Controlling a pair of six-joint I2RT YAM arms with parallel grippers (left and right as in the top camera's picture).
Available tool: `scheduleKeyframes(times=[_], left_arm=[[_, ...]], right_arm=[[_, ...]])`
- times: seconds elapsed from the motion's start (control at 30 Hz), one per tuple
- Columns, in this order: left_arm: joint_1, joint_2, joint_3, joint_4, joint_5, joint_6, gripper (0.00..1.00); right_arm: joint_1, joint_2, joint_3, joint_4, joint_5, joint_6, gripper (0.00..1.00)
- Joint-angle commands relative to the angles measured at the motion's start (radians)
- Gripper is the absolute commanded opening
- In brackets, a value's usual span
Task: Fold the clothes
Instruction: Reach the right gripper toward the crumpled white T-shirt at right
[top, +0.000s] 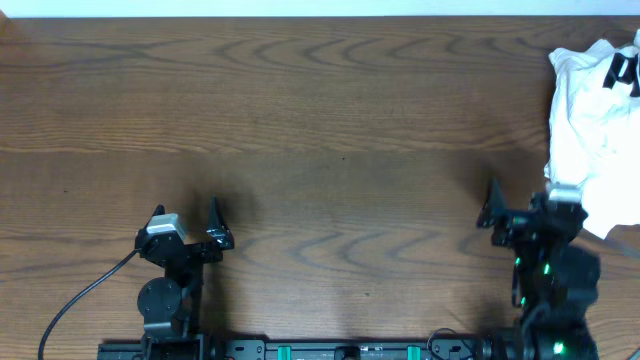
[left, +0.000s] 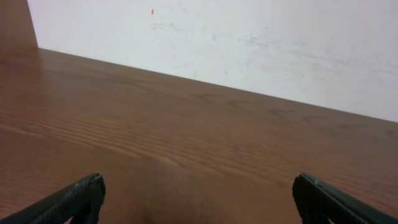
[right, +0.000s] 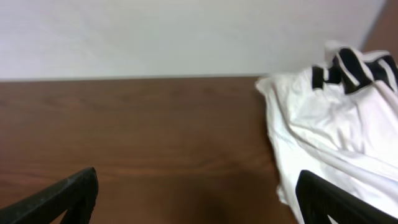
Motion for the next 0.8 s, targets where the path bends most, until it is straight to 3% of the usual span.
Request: scheduleKeyframes(times=[0.0,0.2,0.33,0.57,0.7,0.77], left_arm=[[0.005,-0.006,-0.013,-0.041,-0.012,0.009,0.98],[0.005,-0.006,-0.013,-0.041,-0.012,0.009,0.98],[0.005,-0.006,-0.013,-0.041,-0.012,0.009,0.98],[0.005,-0.006,-0.013,-0.041,-0.012,0.009,0.98],[0.005,-0.006,-0.013,-0.041,-0.012,0.009,0.98],[0.005,-0.006,-0.013,-0.041,-0.012,0.009,0.98]], right_arm=[[-0.053,0.206,0.114,-0.029,-0.031,-0.048,0.99],[-0.189,0.610,0.463,-0.245,-0.329,-0.087,0.99],[-0.228,0.785,0.662,-0.416,-0.400,-0.086,0.99],[-0.245,0.879,0.725,-0.376,-0.317,-0.085,0.99],[-0.321,0.903,0.726,-0.336,-0.062,0.044,0.99],[-0.388,0.914,0.726,-0.334,-0.025,0.082,0.98]])
